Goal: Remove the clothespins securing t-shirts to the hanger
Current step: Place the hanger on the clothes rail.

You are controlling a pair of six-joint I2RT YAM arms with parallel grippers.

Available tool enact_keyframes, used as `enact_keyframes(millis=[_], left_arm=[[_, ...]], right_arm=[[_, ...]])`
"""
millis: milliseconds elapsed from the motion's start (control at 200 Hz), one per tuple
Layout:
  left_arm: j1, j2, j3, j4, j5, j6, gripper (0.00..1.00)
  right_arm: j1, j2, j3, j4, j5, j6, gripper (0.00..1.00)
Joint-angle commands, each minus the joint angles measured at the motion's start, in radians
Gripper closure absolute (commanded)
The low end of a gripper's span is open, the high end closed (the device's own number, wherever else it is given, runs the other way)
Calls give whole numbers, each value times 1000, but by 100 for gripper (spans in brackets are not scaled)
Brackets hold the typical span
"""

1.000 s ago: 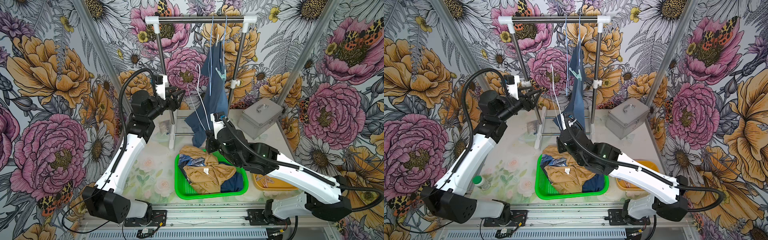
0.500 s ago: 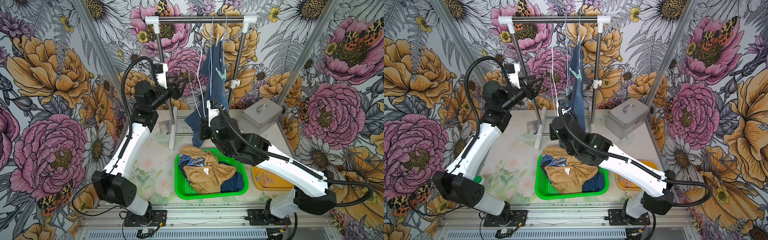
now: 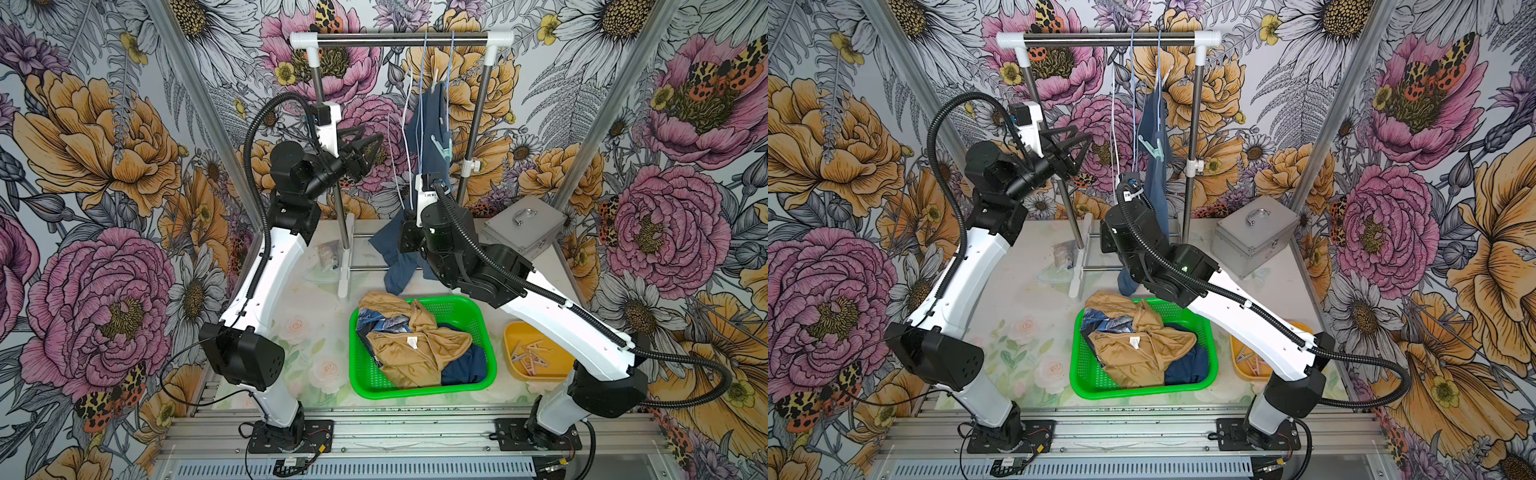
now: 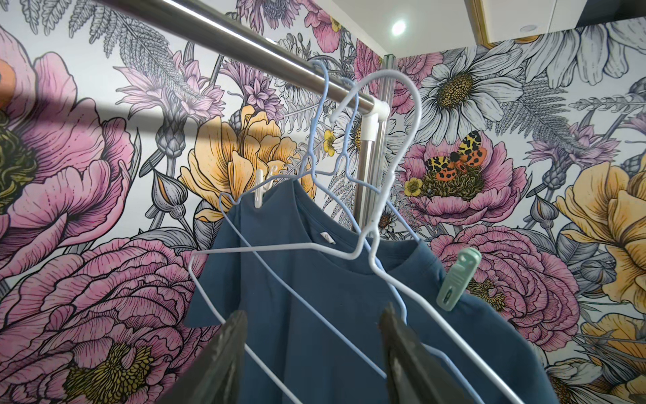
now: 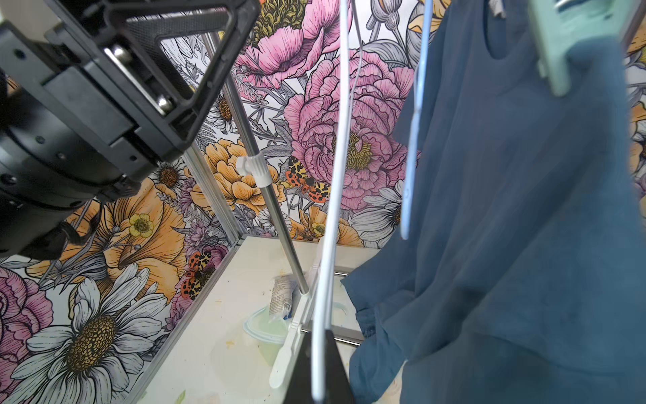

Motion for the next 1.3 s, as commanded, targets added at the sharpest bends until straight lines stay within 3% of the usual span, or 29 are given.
enact_keyframes(millis=[0, 625, 1295], left_arm=[[-5, 33, 70, -3, 52, 6, 38], [-8, 161, 235, -17, 70, 33, 39], [2, 267, 406, 42, 86, 27, 39]], right_arm=[[-13, 35, 57, 22, -6, -24, 100], [-96, 166, 284, 24, -64, -84, 100], [-157, 219, 362, 24, -117, -102, 100]])
